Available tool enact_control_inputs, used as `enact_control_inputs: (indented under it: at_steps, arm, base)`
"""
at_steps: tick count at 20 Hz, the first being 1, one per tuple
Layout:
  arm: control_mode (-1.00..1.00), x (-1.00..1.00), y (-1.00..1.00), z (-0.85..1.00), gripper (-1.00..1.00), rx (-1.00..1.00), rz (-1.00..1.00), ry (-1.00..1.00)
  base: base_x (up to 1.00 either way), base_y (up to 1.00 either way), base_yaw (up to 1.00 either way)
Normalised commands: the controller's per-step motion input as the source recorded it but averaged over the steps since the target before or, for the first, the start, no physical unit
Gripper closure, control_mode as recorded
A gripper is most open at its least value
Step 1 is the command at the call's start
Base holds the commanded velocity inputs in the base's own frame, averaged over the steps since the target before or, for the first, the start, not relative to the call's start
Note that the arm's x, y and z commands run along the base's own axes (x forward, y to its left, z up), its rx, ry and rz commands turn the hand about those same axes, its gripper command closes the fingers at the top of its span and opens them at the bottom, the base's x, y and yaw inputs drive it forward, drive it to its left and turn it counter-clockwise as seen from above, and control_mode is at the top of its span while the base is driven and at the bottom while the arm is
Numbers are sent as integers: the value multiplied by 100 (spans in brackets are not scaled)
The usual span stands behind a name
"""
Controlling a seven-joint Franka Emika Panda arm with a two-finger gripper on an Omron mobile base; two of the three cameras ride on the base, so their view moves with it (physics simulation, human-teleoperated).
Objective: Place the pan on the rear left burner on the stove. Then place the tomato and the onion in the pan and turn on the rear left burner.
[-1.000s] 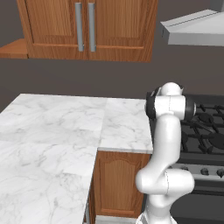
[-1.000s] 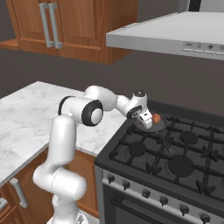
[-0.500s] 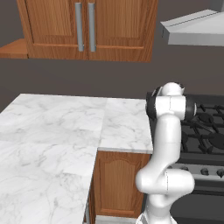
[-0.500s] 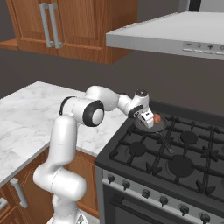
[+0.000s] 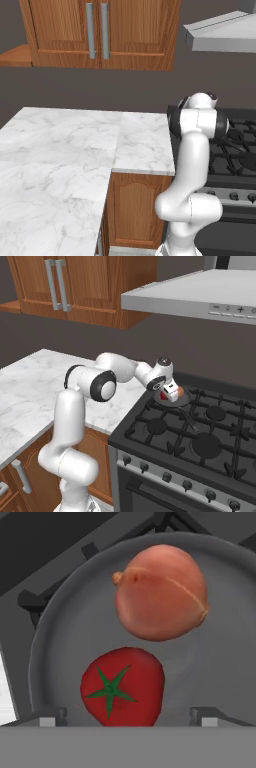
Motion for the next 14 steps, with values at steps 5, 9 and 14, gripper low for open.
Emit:
enact_control_inputs:
  at_steps: [5, 9, 14]
  arm:
    - [-100, -5, 0, 50, -100, 0, 0, 1]
    - [-100, -18, 0, 51, -100, 0, 0, 11]
    - [-100, -40, 0, 19, -100, -1, 0, 10]
  base:
    - [0, 0, 0]
    - [0, 0, 0]
    - [0, 0, 0]
